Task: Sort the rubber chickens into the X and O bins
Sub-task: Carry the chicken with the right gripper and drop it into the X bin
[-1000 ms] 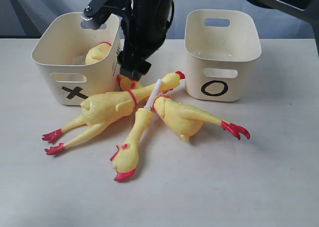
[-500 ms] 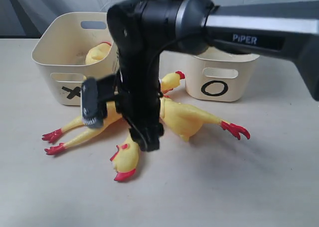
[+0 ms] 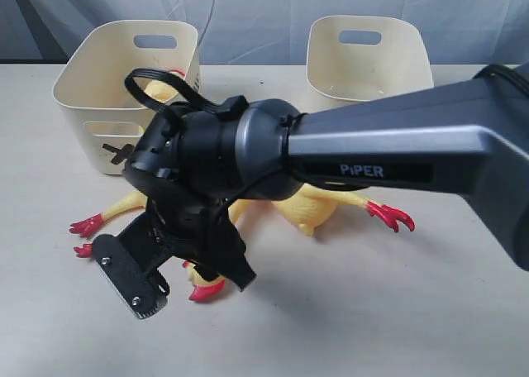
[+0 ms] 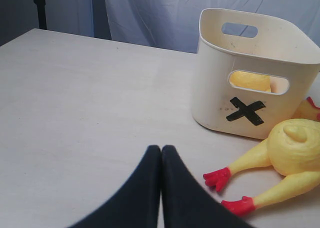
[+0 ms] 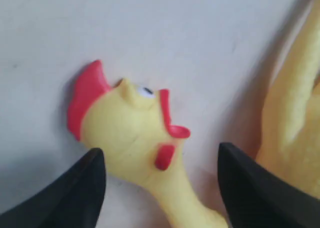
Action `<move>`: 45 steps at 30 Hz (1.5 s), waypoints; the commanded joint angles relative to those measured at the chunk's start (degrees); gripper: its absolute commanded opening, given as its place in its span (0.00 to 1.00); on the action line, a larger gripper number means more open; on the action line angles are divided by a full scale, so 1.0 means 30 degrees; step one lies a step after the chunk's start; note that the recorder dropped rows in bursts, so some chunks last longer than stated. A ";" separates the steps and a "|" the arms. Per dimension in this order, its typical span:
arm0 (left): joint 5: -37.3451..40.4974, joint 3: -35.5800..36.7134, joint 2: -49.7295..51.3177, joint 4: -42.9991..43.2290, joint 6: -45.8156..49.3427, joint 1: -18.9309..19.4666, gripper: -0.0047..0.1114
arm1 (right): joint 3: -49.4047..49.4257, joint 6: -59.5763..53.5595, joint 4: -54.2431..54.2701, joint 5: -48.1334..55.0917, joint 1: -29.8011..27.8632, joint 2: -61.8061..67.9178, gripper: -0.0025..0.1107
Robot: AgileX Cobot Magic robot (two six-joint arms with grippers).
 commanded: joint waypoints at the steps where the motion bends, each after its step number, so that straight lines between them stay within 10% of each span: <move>1: -0.0152 -0.0145 0.0070 0.0036 -0.0016 -0.0029 0.04 | 0.0095 -0.0152 -0.0402 -0.0161 -0.0045 0.0658 0.56; 9: -0.0152 -0.0145 0.0070 0.0036 -0.0016 -0.0029 0.04 | 0.0095 -0.0039 -0.0907 0.1713 0.0002 0.2521 0.51; 13: -0.0152 -0.0145 0.0070 0.0036 -0.0016 -0.0029 0.04 | 0.0095 0.0037 -0.3083 0.4097 0.0602 0.2479 0.03; 25: -0.0152 -0.0145 0.0070 0.0036 -0.0016 -0.0029 0.04 | -0.3585 0.2182 -0.7730 0.4056 0.2451 -0.2013 0.01; 36: -0.0152 -0.0145 0.0070 0.0036 -0.0016 -0.0029 0.04 | -0.4606 1.6022 -0.7267 -2.1305 -0.3730 -0.1009 0.01; 45: -0.0152 -0.0145 0.0070 0.0036 -0.0016 -0.0029 0.04 | -0.4606 2.3994 0.8653 -2.9532 -0.6596 0.1846 0.01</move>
